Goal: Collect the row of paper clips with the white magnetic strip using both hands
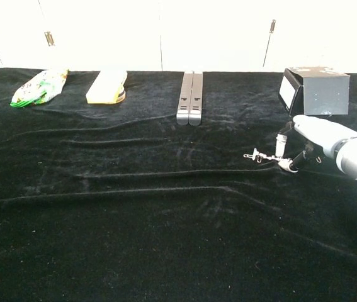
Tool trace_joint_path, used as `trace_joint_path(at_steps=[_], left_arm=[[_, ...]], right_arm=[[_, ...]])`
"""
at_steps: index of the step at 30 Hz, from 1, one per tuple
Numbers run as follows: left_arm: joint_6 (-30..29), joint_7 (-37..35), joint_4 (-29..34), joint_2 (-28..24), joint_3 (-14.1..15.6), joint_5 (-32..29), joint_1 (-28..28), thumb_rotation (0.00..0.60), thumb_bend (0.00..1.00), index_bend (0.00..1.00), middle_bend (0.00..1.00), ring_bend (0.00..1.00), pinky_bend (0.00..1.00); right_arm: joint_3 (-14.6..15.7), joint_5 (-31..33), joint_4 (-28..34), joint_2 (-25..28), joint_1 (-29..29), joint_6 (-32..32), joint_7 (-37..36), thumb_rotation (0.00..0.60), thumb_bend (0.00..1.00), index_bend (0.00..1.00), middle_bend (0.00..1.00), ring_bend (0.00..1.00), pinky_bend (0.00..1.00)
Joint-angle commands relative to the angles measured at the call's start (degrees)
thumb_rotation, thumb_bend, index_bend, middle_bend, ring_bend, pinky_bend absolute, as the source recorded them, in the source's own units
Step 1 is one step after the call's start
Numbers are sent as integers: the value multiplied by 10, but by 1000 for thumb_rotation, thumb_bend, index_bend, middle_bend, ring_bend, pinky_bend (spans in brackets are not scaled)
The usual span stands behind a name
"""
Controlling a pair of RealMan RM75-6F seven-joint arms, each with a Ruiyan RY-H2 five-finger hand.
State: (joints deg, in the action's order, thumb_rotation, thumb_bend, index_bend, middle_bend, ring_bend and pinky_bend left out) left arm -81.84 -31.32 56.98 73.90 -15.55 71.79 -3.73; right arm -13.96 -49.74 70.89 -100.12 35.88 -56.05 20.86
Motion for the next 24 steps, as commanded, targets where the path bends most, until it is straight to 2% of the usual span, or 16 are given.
trace_joint_path(at_steps=[1, 8, 24], left_arm=[[-1, -1, 0, 0, 0, 1, 0, 600, 458, 402, 217, 79, 15], [-4, 0, 0, 1, 2, 5, 0, 600, 459, 400, 215, 79, 15], [-1, 4, -1, 2, 2, 3, -2, 600, 459, 393, 208, 79, 15]], right_arm=[[0, -6, 8, 4, -4, -6, -6, 600, 484, 842, 220, 78, 0], [1, -29, 42, 25, -19, -37, -16, 600, 484, 841, 220, 79, 0], [-5, -58, 70, 49, -39, -69, -47, 600, 484, 852, 224, 81, 0]])
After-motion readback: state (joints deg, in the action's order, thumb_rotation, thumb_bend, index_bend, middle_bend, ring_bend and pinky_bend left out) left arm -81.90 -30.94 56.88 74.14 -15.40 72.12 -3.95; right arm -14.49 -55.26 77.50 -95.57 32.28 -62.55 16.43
